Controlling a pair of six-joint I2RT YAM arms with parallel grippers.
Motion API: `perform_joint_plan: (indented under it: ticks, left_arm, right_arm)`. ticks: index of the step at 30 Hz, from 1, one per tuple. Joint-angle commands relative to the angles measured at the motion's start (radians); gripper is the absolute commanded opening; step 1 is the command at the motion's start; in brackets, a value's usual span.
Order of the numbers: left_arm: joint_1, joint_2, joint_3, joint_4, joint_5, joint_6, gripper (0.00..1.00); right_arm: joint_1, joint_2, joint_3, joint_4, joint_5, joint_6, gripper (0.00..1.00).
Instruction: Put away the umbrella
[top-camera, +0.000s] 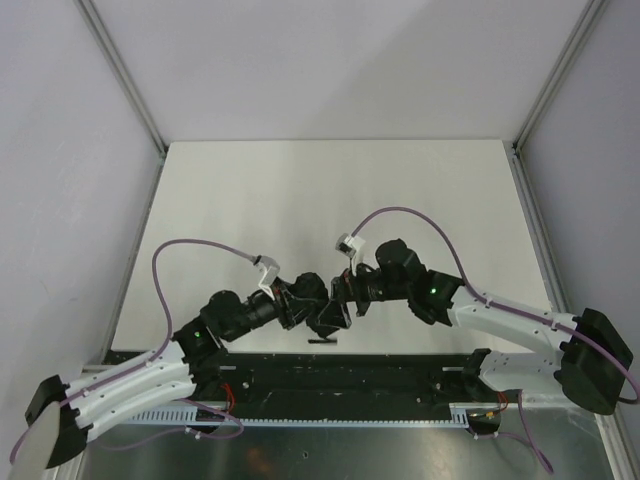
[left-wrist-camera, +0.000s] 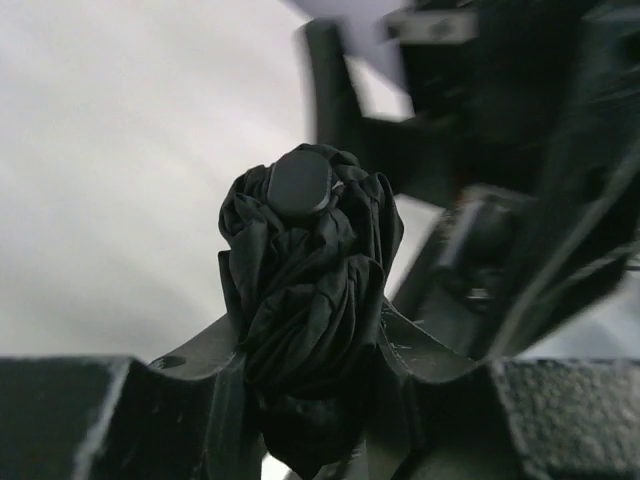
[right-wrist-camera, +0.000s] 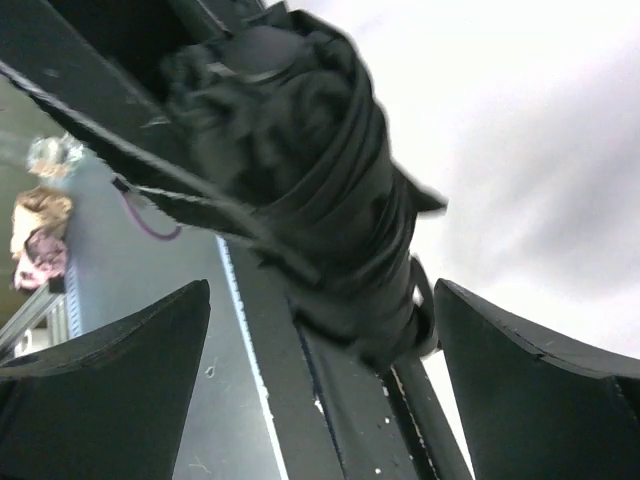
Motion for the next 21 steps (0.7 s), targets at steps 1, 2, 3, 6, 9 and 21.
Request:
perform_joint_plan:
  ticks: [1,2,3,6,9,21]
  left_arm:
    - [0.016,-0.038,0.138,0.088,0.3,-0.088,0.0]
    - [0.02,-0.041,0.153,0.089,0.329,-0.098,0.0]
    - [0.024,-0.044,0.164,0.089,0.352,-0.106,0.0]
    - [0.043,-0.049,0.191,0.088,0.401,-0.13,0.0]
    - [0.069,-0.045,0.211,0.088,0.432,-0.155,0.0]
    - [0.189,-0.015,0.247,0.103,0.425,-0.297,0.45]
  right_arm:
    - [0.0,-0.016,0.009,0.149,-0.188,-0.038,0.96]
    - [-0.001,-0.019,0.009,0.146,-0.193,-0.041,0.96]
    - [-0.001,-0.023,0.008,0.144,-0.198,-0.042,0.95]
    - [-0.001,-0.027,0.007,0.158,-0.236,-0.03,0.9]
    - [-0.002,-0.032,-0.007,0.211,-0.267,0.014,0.79]
    - [-0.013,0.0,-0.068,0.459,-0.334,0.165,0.24]
